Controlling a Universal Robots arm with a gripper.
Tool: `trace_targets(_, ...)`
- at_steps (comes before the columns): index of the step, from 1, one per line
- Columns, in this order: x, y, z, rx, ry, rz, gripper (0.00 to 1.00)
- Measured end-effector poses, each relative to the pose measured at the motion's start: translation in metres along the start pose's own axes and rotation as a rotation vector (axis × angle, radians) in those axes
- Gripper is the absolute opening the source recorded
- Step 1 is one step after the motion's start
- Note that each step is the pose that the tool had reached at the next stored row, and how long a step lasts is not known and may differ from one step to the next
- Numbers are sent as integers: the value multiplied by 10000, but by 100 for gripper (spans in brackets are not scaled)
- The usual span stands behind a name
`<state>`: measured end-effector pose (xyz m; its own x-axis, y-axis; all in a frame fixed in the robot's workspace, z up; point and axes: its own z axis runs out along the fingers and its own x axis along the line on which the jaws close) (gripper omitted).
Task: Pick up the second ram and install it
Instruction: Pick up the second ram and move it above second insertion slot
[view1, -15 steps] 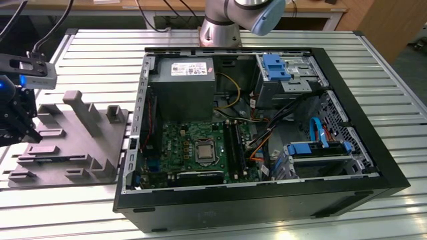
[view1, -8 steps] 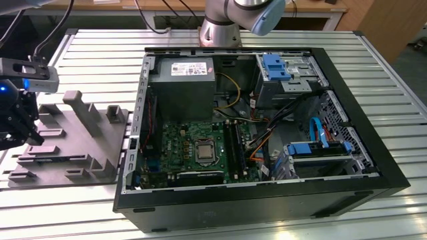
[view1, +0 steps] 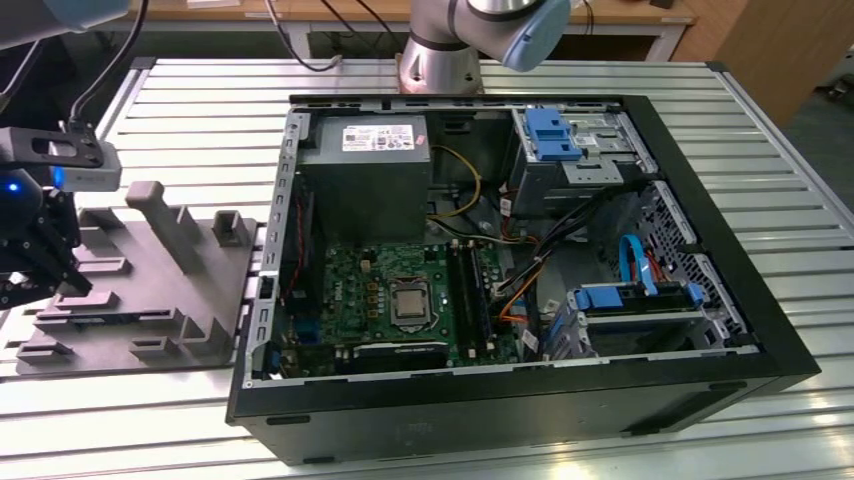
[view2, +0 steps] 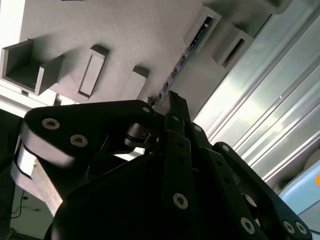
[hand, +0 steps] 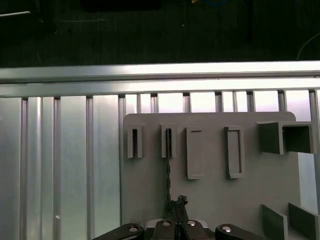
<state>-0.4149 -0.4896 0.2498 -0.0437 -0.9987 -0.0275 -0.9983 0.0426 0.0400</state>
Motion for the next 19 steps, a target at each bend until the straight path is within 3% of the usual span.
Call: trace_targets(19, 12, 46, 230, -11, 16, -376, 10)
